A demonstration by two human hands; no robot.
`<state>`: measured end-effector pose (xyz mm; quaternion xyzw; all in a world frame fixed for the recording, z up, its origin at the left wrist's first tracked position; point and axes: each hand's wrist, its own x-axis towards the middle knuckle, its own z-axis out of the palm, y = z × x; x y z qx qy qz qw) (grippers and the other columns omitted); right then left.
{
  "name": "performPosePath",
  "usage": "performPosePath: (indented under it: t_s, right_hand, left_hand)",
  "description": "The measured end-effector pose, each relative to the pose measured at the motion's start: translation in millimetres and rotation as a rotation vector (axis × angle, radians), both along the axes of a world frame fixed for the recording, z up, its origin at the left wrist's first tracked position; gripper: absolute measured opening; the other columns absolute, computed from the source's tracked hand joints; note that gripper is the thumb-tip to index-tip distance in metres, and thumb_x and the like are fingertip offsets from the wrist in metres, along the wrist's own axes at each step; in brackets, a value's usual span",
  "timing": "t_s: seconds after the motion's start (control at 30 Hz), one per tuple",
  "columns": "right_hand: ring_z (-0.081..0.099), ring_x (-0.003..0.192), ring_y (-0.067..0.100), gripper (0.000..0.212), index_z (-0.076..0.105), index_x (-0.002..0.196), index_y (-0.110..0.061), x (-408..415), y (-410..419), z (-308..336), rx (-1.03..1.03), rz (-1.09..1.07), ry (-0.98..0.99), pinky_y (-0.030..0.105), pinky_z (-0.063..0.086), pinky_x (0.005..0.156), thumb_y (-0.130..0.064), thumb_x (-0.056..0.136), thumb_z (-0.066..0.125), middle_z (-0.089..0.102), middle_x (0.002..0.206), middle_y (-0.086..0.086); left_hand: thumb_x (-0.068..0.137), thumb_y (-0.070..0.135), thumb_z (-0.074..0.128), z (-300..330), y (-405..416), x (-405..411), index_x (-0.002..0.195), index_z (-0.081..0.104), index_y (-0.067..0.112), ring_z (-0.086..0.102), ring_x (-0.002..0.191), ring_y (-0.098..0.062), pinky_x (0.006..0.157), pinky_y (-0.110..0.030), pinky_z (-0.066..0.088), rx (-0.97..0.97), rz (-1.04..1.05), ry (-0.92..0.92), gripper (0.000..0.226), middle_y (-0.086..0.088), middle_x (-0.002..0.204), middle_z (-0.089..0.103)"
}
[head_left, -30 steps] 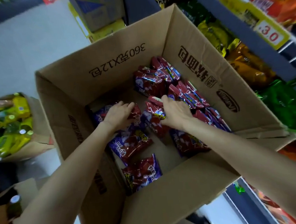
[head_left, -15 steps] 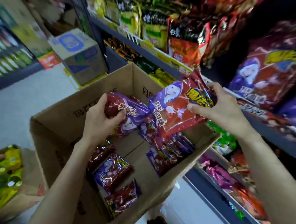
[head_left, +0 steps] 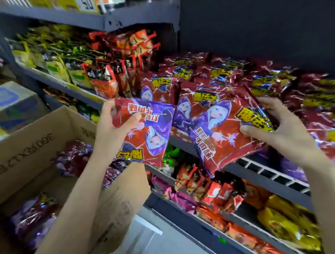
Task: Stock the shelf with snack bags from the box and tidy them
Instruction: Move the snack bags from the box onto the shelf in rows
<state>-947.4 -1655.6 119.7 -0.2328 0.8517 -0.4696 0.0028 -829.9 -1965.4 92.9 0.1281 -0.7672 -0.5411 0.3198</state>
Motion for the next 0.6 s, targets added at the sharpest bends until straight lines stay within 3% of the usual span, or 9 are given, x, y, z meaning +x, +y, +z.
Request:
performPosePath:
  t_s: [0.07, 0.1, 0.2, 0.27, 0.37, 0.43, 0.5, 0.6]
  right_hand:
    - [0.053, 0.105, 0.002, 0.071, 0.046, 0.124, -0.037, 1, 40, 5, 0.015, -0.062, 0.022, 0.022, 0.041, 0.09, -0.046, 0.06, 0.075, 0.057, 0.104, -0.024]
    - [0.052, 0.104, -0.001, 0.07, 0.046, 0.125, -0.037, 2, 59, 8, 0.02, -0.087, 0.038, 0.025, 0.043, 0.09, -0.043, 0.062, 0.076, 0.056, 0.103, -0.026]
    - [0.053, 0.084, -0.02, 0.062, 0.048, 0.122, -0.037, 3, 108, 16, 0.005, -0.168, 0.076, 0.008, 0.041, 0.073, -0.031, 0.068, 0.079, 0.053, 0.096, -0.032]
    - [0.05, 0.081, -0.027, 0.059, 0.049, 0.117, -0.038, 1, 131, 19, 0.0, -0.205, 0.097, -0.002, 0.037, 0.066, -0.029, 0.068, 0.08, 0.056, 0.096, -0.029]
    - [0.055, 0.081, -0.021, 0.065, 0.049, 0.123, -0.034, -9, 147, 19, 0.011, -0.184, 0.09, -0.002, 0.038, 0.066, -0.033, 0.067, 0.081, 0.061, 0.097, -0.023]
    - [0.052, 0.081, -0.025, 0.067, 0.048, 0.127, -0.03, -19, 145, 18, 0.038, -0.145, 0.097, -0.004, 0.036, 0.066, -0.032, 0.068, 0.081, 0.059, 0.098, -0.024]
    - [0.049, 0.079, -0.029, 0.066, 0.047, 0.127, -0.028, -27, 135, 18, 0.049, -0.116, 0.105, -0.005, 0.035, 0.066, -0.032, 0.07, 0.08, 0.056, 0.097, -0.027]
    - [0.059, 0.081, -0.015, 0.069, 0.045, 0.128, -0.03, -37, 110, 16, 0.072, -0.02, 0.138, 0.004, 0.041, 0.071, -0.035, 0.07, 0.081, 0.06, 0.097, -0.023]
  left_hand:
    - [0.078, 0.025, 0.072, 0, 31, -16, 0.104, 0.045, 0.031, 0.066, 0.084, -0.002, 0.076, -0.023, 0.053, -0.014, -0.073, -0.027, 0.038, 0.008, 0.097, 0.065]
    - [0.076, 0.03, 0.075, 1, 46, -23, 0.106, 0.044, 0.034, 0.066, 0.087, -0.004, 0.078, -0.027, 0.053, -0.049, -0.105, -0.043, 0.044, 0.009, 0.099, 0.065]
    - [0.07, 0.049, 0.076, 8, 86, -44, 0.112, 0.04, 0.043, 0.064, 0.096, -0.005, 0.085, -0.031, 0.052, -0.171, -0.167, -0.07, 0.055, 0.011, 0.105, 0.065]
    - [0.073, 0.048, 0.074, 12, 107, -57, 0.116, 0.04, 0.042, 0.06, 0.104, -0.006, 0.089, -0.029, 0.049, -0.245, -0.196, -0.059, 0.056, 0.016, 0.107, 0.062]
    - [0.078, 0.041, 0.07, 13, 131, -70, 0.119, 0.04, 0.037, 0.058, 0.097, 0.01, 0.084, -0.019, 0.048, -0.286, -0.252, -0.078, 0.051, 0.021, 0.102, 0.061]
    - [0.08, 0.033, 0.069, 8, 137, -74, 0.116, 0.041, 0.034, 0.055, 0.089, 0.018, 0.079, -0.01, 0.044, -0.233, -0.267, -0.098, 0.046, 0.022, 0.096, 0.058]
    - [0.078, 0.033, 0.071, 0, 135, -73, 0.114, 0.048, 0.026, 0.061, 0.086, 0.004, 0.079, -0.018, 0.048, -0.12, -0.271, -0.108, 0.044, 0.013, 0.095, 0.062]
    - [0.077, 0.036, 0.07, -5, 129, -64, 0.122, 0.049, 0.017, 0.063, 0.088, -0.006, 0.078, -0.022, 0.049, -0.032, -0.262, -0.13, 0.053, 0.004, 0.1, 0.065]
